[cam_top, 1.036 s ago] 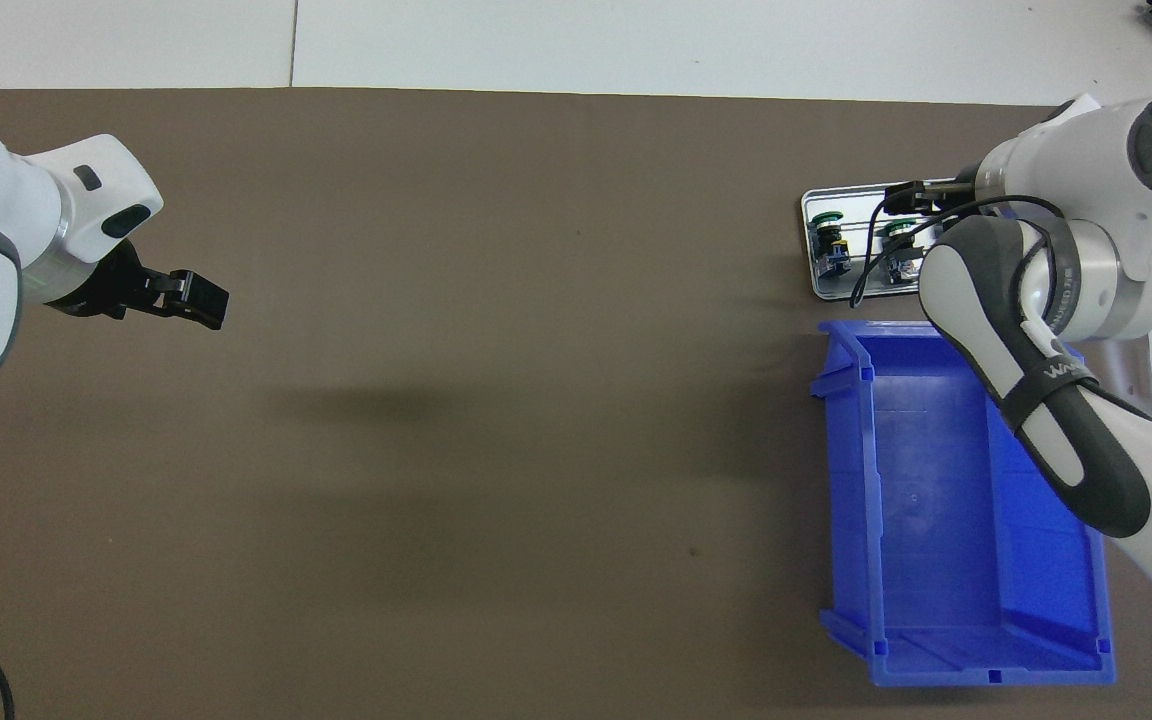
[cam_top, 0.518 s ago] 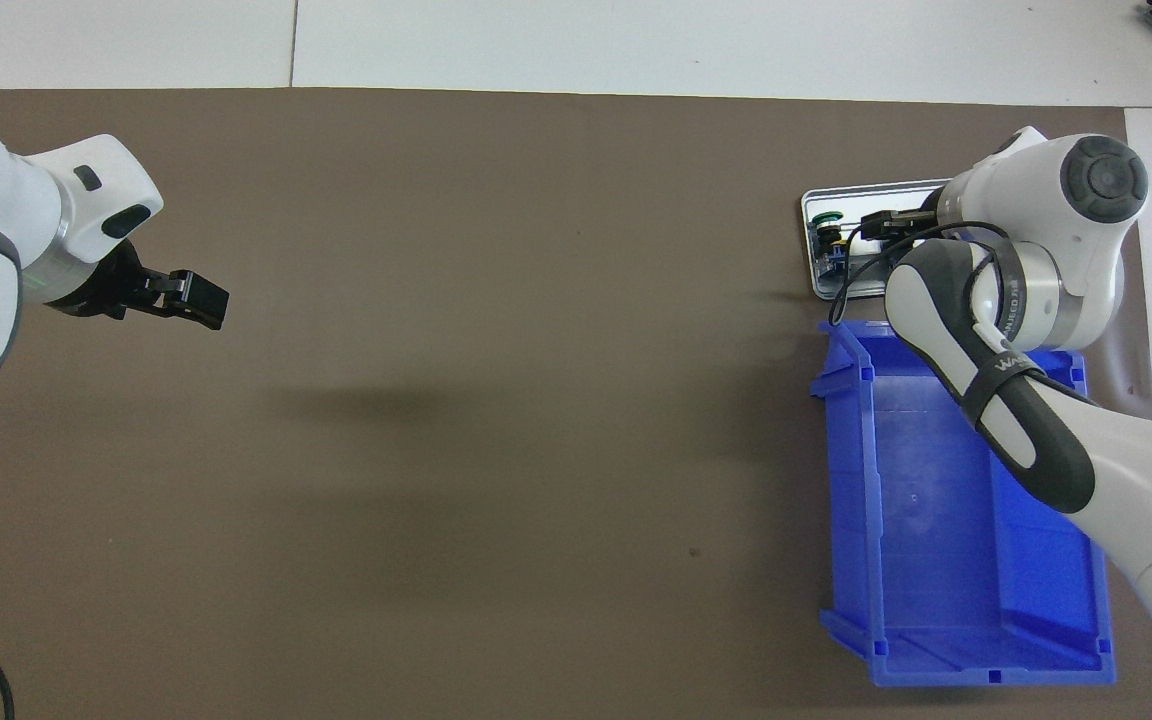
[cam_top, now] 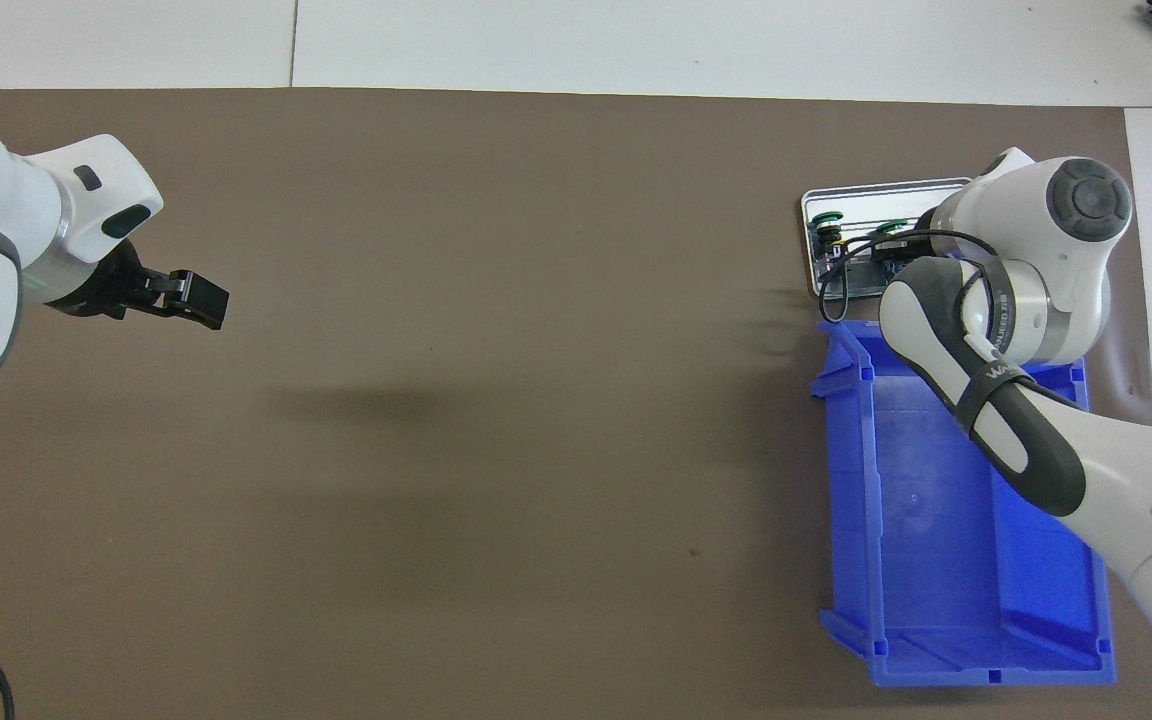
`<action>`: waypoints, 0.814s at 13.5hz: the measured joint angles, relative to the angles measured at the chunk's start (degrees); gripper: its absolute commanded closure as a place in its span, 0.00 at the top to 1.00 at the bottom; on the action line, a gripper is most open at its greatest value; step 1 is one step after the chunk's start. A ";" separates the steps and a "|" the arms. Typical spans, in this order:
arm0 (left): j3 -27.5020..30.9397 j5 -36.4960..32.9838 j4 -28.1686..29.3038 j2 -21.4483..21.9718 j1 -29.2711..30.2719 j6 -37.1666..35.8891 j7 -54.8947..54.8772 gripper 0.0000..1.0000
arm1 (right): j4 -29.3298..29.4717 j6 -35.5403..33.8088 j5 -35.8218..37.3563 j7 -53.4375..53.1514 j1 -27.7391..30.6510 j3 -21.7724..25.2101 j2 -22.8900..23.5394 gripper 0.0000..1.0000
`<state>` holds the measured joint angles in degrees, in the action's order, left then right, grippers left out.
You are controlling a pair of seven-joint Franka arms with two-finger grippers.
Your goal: Place and press button with both arms
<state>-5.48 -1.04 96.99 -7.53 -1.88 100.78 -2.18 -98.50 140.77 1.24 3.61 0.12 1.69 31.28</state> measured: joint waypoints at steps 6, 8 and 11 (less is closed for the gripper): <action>0.00 0.00 0.00 0.00 0.00 0.00 0.00 1.00 | 7.75 -3.32 -1.94 -12.09 -0.59 -0.05 -0.24 0.00; 0.00 0.00 0.00 0.00 0.00 0.00 0.00 1.00 | 12.40 -7.85 -2.12 -23.95 -1.09 -0.09 -0.68 0.00; 0.00 0.00 0.00 0.00 0.00 0.01 0.00 1.00 | 16.13 -11.64 -2.24 -45.00 -2.41 -0.16 -1.71 0.00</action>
<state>-5.48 -1.04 96.99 -7.53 -1.88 100.78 -2.18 -82.37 129.13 -1.00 -41.39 -2.29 1.52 29.56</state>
